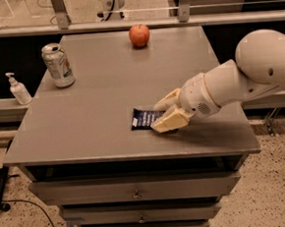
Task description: Move rxbar blueberry near apple
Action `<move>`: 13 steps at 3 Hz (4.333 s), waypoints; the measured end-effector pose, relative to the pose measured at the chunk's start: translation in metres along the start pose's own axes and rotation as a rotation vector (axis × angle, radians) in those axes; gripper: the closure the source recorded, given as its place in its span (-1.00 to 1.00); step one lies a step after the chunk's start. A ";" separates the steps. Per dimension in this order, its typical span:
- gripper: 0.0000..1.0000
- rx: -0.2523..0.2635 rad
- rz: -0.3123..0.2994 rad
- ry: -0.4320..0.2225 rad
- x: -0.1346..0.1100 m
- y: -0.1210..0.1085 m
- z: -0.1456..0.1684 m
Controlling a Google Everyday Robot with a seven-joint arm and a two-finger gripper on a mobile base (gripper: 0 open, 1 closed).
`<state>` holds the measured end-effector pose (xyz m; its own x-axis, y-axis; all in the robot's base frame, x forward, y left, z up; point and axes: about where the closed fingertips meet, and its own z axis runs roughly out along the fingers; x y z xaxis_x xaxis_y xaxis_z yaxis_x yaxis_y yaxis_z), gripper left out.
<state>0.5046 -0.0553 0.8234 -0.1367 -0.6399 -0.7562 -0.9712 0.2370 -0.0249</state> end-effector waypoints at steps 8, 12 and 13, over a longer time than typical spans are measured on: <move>1.00 0.263 -0.087 -0.020 -0.002 -0.214 -0.061; 0.66 0.358 -0.018 -0.022 -0.013 -0.335 -0.034; 0.19 0.350 -0.010 -0.021 -0.013 -0.340 -0.028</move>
Offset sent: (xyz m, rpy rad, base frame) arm 0.0075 -0.0605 0.0624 -0.0629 -0.1154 -0.0373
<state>0.8310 -0.1479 0.8601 -0.1199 -0.6290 -0.7681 -0.8462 0.4694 -0.2523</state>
